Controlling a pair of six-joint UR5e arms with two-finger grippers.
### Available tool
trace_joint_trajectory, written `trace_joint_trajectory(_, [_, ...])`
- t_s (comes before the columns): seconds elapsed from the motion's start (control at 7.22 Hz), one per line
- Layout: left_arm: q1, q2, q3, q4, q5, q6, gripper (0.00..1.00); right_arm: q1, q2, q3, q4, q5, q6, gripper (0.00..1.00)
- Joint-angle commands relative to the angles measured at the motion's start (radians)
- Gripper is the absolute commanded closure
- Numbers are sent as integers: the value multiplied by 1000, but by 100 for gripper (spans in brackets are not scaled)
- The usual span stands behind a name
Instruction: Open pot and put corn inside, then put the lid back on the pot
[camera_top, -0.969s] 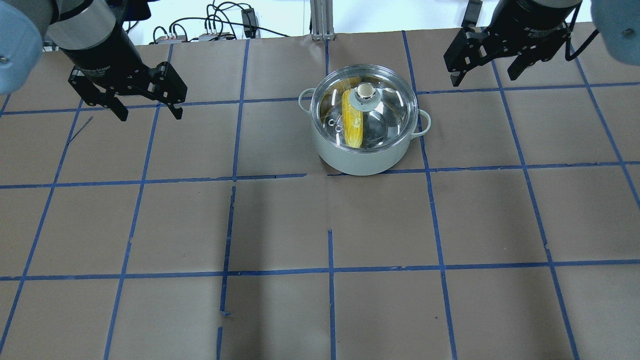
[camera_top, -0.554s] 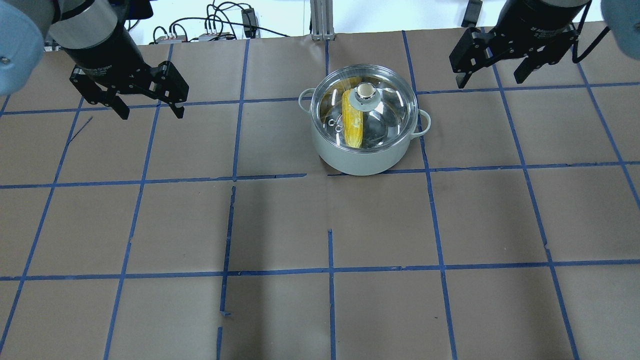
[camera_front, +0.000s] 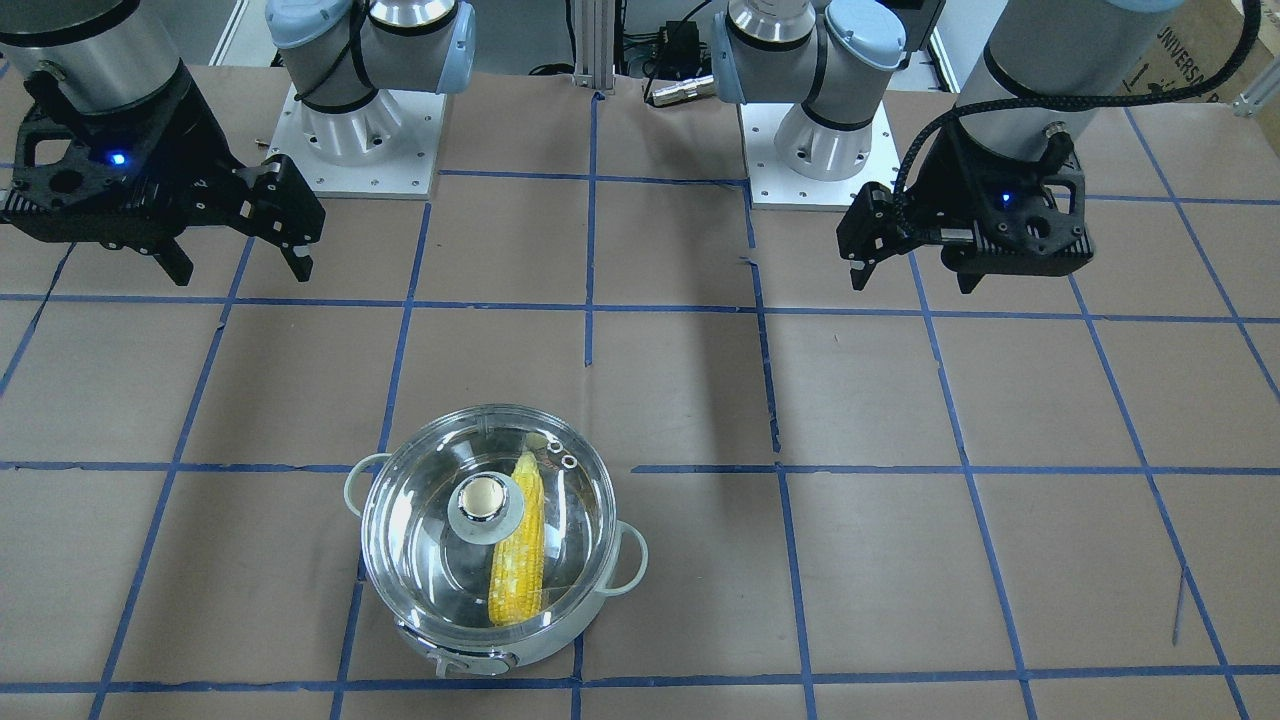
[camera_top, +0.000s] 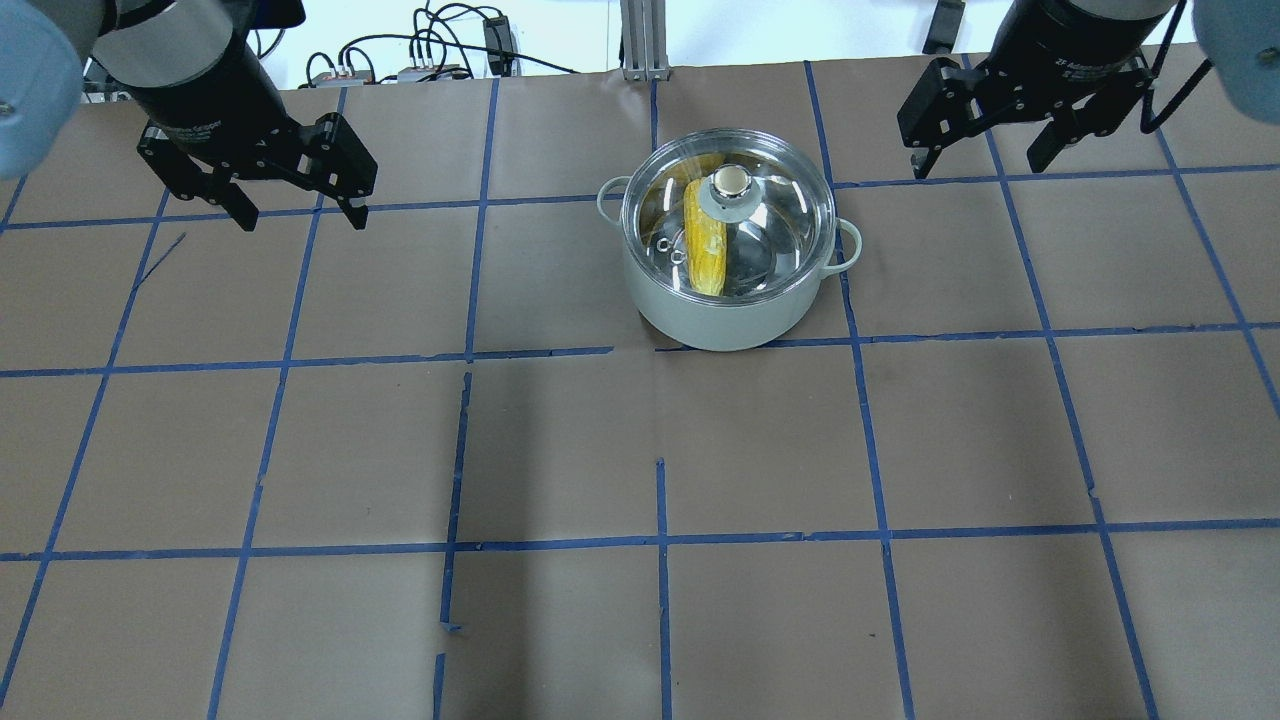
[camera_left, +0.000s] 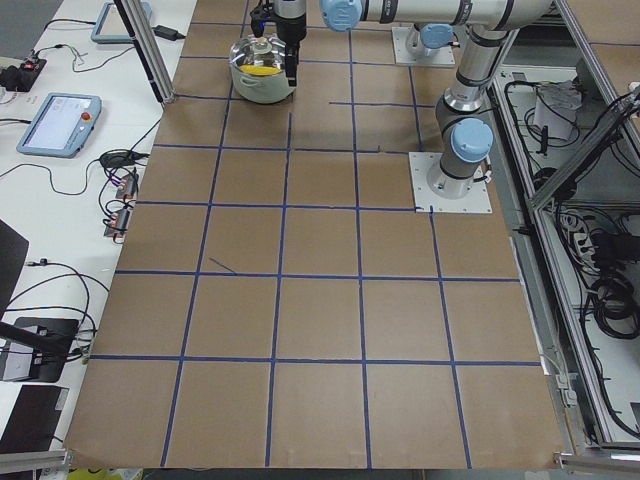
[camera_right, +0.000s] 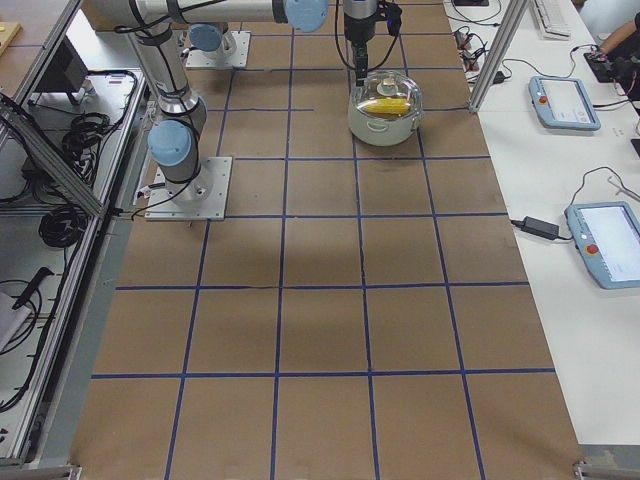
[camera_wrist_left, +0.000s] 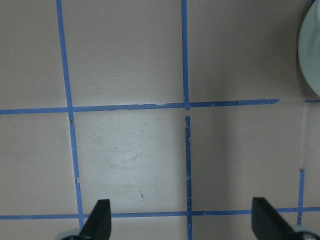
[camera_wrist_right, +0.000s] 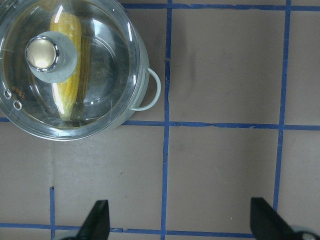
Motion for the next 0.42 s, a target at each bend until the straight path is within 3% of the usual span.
trace_joint_trajectory(0.0, [0, 0, -1, 0, -2, -2, 0, 0, 1, 0, -5, 4, 0, 0])
trace_joint_trajectory(0.28, [0, 0, -1, 0, 0, -2, 0, 0, 1, 22, -5, 6, -3, 0])
